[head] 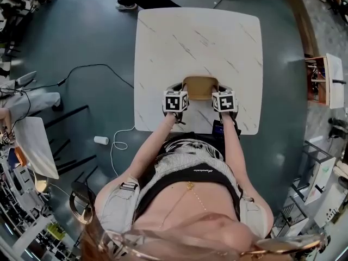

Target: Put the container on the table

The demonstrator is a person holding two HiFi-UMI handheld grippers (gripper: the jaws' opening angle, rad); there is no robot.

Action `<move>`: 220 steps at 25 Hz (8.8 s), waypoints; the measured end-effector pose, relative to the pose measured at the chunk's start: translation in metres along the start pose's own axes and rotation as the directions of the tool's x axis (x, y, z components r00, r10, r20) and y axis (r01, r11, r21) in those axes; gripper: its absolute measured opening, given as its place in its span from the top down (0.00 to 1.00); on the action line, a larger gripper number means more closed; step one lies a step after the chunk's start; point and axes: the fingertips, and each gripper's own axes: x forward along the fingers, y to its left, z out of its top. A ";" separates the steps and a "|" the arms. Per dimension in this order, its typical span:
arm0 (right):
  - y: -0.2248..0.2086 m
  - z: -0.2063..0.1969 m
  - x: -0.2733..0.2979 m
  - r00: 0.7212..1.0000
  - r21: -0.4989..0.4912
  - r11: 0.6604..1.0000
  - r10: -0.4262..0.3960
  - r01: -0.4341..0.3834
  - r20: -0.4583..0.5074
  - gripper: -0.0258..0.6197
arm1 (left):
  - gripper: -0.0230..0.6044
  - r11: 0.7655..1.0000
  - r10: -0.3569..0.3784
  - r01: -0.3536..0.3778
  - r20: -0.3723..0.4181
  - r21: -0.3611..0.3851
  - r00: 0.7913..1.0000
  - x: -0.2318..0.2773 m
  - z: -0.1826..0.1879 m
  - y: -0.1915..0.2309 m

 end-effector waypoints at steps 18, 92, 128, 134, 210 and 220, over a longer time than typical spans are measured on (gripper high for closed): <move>-0.004 0.001 0.015 0.999 0.028 1.000 -0.010 0.012 -0.042 0.84 | 0.89 0.999 0.045 -0.045 -0.066 0.005 0.997 0.022 -0.006 0.011; -0.004 0.002 0.021 1.000 0.070 0.997 0.015 -0.014 -0.021 0.84 | 0.88 0.998 0.058 -0.058 -0.015 0.010 0.998 0.032 -0.010 0.012; -0.003 0.013 0.010 0.994 0.134 0.988 0.070 -0.081 0.088 0.62 | 0.64 1.000 0.021 -0.022 0.018 0.009 1.000 0.027 -0.004 0.013; -0.001 0.020 -0.001 0.987 0.116 0.988 0.081 -0.097 0.139 0.57 | 0.60 0.999 0.033 -0.037 0.095 0.032 0.995 0.009 0.017 0.007; 0.090 0.120 -0.235 0.686 -0.316 0.946 0.279 -0.074 0.672 0.92 | 0.96 0.956 -0.217 0.030 0.638 0.291 0.739 -0.209 0.125 -0.127; 0.088 0.123 -0.238 0.689 -0.313 0.948 0.263 -0.055 0.675 0.92 | 0.96 0.957 -0.213 0.027 0.635 0.289 0.742 -0.208 0.126 -0.125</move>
